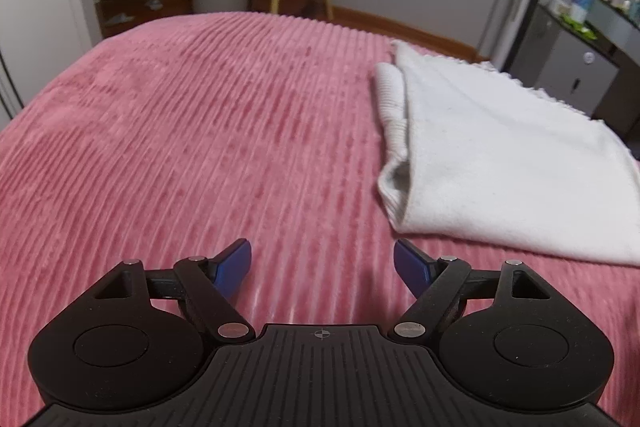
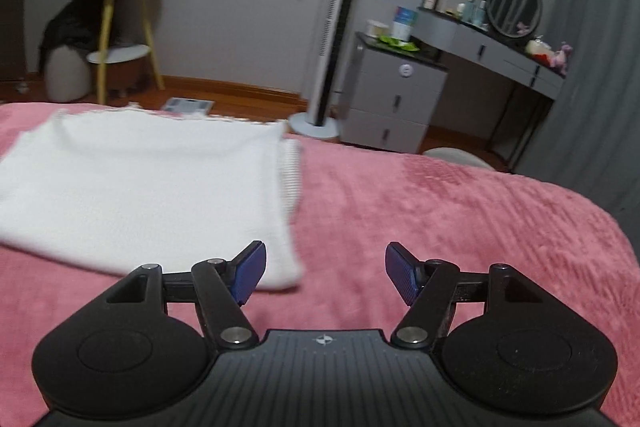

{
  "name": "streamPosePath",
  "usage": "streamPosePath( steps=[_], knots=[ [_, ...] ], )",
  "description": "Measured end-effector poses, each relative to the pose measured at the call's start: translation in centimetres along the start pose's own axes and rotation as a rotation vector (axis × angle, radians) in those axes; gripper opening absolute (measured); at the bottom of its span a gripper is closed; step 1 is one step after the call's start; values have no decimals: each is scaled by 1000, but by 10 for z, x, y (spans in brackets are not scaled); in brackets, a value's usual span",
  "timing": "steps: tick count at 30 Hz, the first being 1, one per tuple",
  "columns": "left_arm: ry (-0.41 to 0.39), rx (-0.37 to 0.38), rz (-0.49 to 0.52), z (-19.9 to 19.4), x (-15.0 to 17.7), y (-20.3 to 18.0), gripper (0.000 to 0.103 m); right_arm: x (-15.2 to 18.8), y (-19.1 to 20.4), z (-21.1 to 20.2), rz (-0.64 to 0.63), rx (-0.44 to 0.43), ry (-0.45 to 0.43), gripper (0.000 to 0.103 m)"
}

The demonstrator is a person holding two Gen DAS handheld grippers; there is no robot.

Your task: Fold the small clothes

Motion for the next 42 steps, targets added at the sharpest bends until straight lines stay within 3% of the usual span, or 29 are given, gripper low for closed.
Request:
streamPosePath(
  steps=[7, 12, 16, 21, 25, 30, 33, 38, 42],
  knots=[
    [-9, 72, -129, -4, 1, 15, 89, -9, 54, -5, 193, -116, 8, 49],
    [6, 71, -145, 8, 4, 16, 89, 25, 98, 28, 291, -242, 71, 34],
    [-23, 64, -151, 22, -2, 13, 88, 55, 113, 52, 316, -242, 78, 33],
    [-37, 135, -233, 51, -19, -10, 86, 44, 107, 75, 218, -262, 4, 31],
    [-32, 170, -165, 75, -28, -41, 86, 44, 84, 87, 296, -327, 4, 30],
    [30, 177, -231, 96, -21, -46, 80, 37, 62, 87, 430, -396, -19, 30],
    [26, 179, -232, 94, -20, -43, 75, 31, 49, 83, 442, -370, -73, 31],
    [32, 172, -249, 94, -24, -42, 72, 37, 26, 93, 465, -257, -46, 31],
    [45, 189, -262, 106, -30, -45, 80, 53, 30, 108, 414, -159, 10, 31]
  ],
)
Point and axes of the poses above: each gripper's, at about its wrist camera, not at the fingertips, and z roughly the way its jaws point, y to its left, x to its underside, the point moved 3 cm from there along z, roughly the way its jaws point, and after that the axes turned 12 degrees about -y, right-handed, at the moved point
